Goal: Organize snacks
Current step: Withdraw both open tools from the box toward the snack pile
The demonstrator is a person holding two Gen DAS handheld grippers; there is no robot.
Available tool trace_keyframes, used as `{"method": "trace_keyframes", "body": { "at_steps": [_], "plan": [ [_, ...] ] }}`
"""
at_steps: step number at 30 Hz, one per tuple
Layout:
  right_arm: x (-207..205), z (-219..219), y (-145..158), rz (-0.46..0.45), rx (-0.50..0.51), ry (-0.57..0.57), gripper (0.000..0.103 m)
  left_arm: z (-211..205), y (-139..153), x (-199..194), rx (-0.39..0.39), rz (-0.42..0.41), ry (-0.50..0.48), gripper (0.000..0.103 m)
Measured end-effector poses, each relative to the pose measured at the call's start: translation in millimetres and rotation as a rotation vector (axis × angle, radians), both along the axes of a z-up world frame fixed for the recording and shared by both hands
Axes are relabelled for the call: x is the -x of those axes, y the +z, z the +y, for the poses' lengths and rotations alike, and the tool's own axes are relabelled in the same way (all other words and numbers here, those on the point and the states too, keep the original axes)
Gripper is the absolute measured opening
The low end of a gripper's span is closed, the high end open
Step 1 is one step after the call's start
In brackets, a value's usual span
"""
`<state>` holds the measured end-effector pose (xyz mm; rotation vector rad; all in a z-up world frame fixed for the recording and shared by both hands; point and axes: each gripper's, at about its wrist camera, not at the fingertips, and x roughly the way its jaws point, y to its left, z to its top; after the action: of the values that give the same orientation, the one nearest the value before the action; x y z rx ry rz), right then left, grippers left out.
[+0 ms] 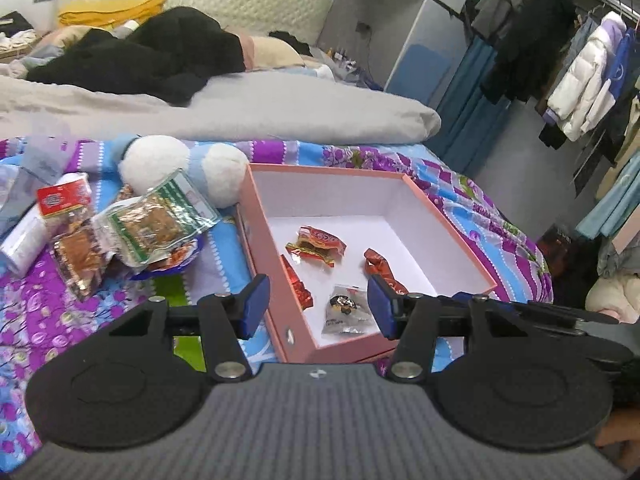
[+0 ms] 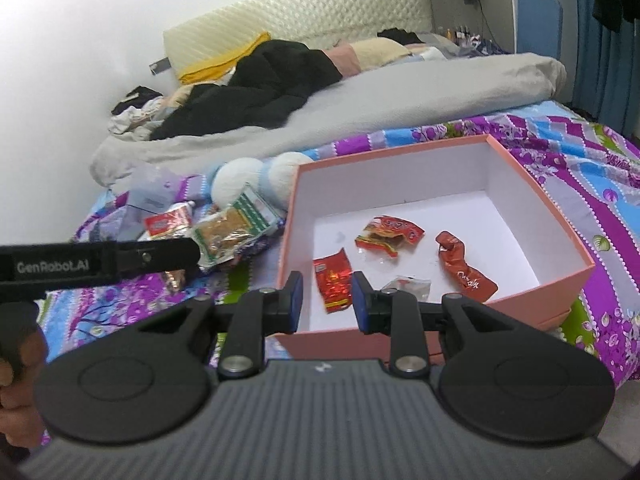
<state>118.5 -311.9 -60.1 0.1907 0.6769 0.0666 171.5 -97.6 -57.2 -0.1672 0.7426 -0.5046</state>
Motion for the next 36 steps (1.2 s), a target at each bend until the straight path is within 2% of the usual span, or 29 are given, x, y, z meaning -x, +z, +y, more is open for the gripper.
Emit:
{"method": "trace_keyframes", "body": {
  "at_steps": [7,14,22,28,29,31,32,33,34,36],
  "plan": [
    [35,20,22,-0.055,0.010,0.047,0.030,39,16,48,0.008,-0.026,0.035,0.060],
    [61,40,21,-0.065,-0.017,0.076,0.030,68,28,93,0.030,-0.053,0.059,0.060],
    [84,65,20,-0.071,-0.008,0.122,0.030,96,18,127,0.045,-0.028,0.096,0.060],
    [87,76,18,-0.058,-0.005,0.145,0.030,113,4,131,0.042,-0.007,0.123,0.060],
    [87,77,17,-0.057,-0.011,0.149,0.033,116,2,131,0.036,-0.003,0.129,0.060],
    [86,78,15,-0.060,-0.035,0.151,0.072,119,-1,131,0.029,-0.001,0.136,0.060],
    [86,77,14,-0.068,-0.050,0.147,0.081,119,-3,129,0.028,0.002,0.140,0.061],
    [86,77,13,-0.074,-0.060,0.141,0.086,121,-6,128,0.028,0.006,0.144,0.066],
    [86,78,12,-0.074,-0.065,0.141,0.084,123,-8,127,0.027,0.008,0.148,0.070],
    [83,80,8,-0.062,-0.070,0.153,0.084,126,-13,123,0.020,0.009,0.152,0.070]
  ]
}}
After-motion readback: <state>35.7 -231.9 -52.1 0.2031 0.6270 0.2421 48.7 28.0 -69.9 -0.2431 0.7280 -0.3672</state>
